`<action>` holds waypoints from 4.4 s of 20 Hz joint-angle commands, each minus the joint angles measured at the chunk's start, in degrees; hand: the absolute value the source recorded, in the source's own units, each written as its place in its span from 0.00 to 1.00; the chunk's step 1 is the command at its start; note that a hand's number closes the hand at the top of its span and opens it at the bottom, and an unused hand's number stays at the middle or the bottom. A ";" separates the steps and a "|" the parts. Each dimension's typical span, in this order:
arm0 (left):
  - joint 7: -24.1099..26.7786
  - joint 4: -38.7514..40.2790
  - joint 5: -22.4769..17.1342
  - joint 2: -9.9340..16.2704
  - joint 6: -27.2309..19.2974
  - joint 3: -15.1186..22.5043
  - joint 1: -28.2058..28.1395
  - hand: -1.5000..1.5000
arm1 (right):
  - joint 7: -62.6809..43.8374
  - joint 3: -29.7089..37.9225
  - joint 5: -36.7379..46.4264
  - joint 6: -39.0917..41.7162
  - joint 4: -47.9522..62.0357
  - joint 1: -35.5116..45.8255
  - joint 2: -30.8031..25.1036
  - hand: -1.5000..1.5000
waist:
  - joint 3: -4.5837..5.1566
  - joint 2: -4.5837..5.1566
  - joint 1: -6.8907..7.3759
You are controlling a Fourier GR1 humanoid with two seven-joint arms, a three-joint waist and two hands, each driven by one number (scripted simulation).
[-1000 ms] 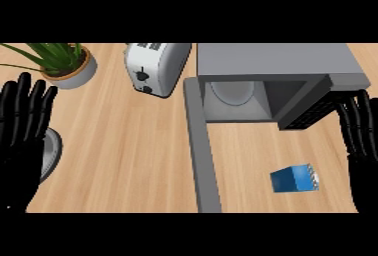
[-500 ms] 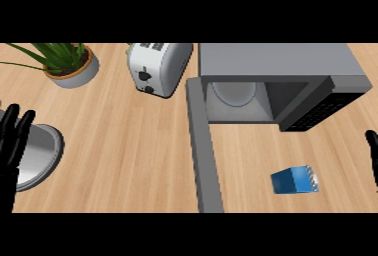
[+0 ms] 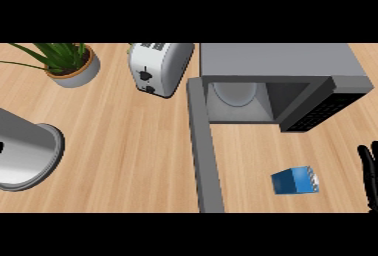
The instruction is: Pick up the milk, place it into the microwave and close the microwave
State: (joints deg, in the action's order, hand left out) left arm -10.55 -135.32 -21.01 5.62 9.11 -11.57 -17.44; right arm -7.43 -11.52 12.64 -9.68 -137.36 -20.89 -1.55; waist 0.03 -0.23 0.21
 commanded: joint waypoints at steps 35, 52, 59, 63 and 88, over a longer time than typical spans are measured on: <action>9.48 -5.22 -18.45 -3.40 19.69 -14.46 -23.20 0.00 | 45.04 21.89 -7.21 -3.59 65.56 5.15 -3.40 0.00 | -0.16 0.09 1.03; 8.92 -6.46 -23.04 -2.79 22.17 -15.15 -27.44 0.00 | 56.27 26.75 -13.48 4.89 89.18 21.15 -4.40 1.00 | -0.14 0.17 0.83; 9.38 -8.35 -23.13 -3.73 22.79 -15.42 -30.01 0.00 | 65.40 27.11 -10.56 3.13 99.99 26.50 -5.45 1.00 | -0.19 0.25 1.18; 11.18 -5.94 -24.73 -3.36 24.09 -16.10 -29.87 0.00 | 69.31 26.20 -11.20 6.00 100.91 27.00 -2.98 1.00 | -0.18 0.15 1.15; 11.43 0.81 -22.89 -1.25 25.49 -15.92 -25.35 0.00 | 58.43 23.51 -5.62 9.15 120.97 63.77 -7.99 1.00 | -0.15 0.86 2.07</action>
State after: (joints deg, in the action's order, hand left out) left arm 0.96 -132.69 -42.43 5.15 34.19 -28.51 -44.68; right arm 53.84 11.57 6.48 -0.71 -19.68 37.34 -7.53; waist -0.13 0.40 1.95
